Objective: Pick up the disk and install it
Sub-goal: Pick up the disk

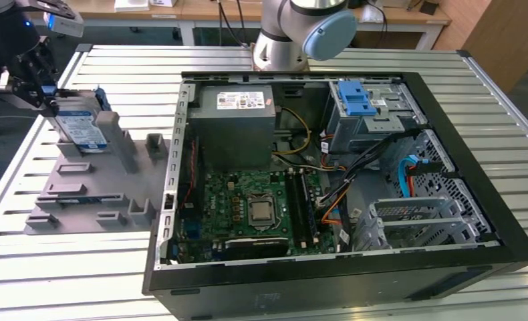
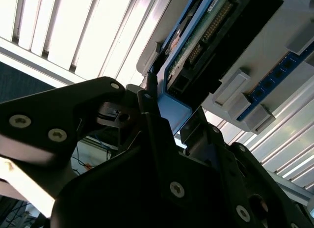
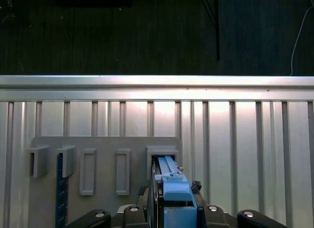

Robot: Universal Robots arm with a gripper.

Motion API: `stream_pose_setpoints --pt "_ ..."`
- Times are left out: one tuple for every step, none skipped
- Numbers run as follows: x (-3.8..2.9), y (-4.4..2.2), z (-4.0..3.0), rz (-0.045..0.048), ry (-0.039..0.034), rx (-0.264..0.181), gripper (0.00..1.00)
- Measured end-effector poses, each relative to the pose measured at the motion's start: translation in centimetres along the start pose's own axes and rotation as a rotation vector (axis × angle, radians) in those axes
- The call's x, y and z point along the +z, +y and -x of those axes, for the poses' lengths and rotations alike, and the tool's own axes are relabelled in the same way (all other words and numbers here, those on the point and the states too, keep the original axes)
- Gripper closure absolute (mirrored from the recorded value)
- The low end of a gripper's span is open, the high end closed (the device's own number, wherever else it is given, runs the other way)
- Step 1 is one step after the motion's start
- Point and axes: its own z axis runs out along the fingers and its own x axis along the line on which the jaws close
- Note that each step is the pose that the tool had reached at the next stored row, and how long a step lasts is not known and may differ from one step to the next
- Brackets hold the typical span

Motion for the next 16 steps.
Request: stream_pose_setpoints --pt "0.00 0.00 0.00 0.0000 0.0000 0.000 0.56" --pt "0.00 0.00 0.00 0.0000 0.0000 0.000 0.56" --pt "0.00 0.00 0.00 0.0000 0.0000 0.000 0.56" --pt "0.00 0.00 0.00 0.0000 0.0000 0.000 0.56" --pt "0.00 0.00 0.00 0.0000 0.0002 0.000 0.57" --pt "0.00 0.00 0.00 0.0001 0.0001 0.000 0.57" --pt "0.00 0.00 0.00 0.0000 0.0000 0.000 0.63" --pt "0.00 0.00 0.00 0.0000 0.0000 0.000 0.63" --pt "0.00 0.00 0.00 -0.0001 0.0000 0.000 0.63" --pt "0.00 0.00 0.00 0.0000 0.0000 0.000 0.63" --pt "0.00 0.00 0.00 -0.0001 0.0000 0.000 0.63" --pt "0.00 0.00 0.00 -0.0001 0.0000 0.000 0.63" --pt "0.00 0.00 0.00 -0.0001 0.0000 0.000 0.63" --pt "0.00 0.00 0.00 -0.0001 0.0000 0.000 0.63" --pt "0.00 0.00 0.00 -0.0001 0.0000 0.000 0.63" --pt "0.00 0.00 0.00 -0.0002 -0.0001 0.000 0.63"
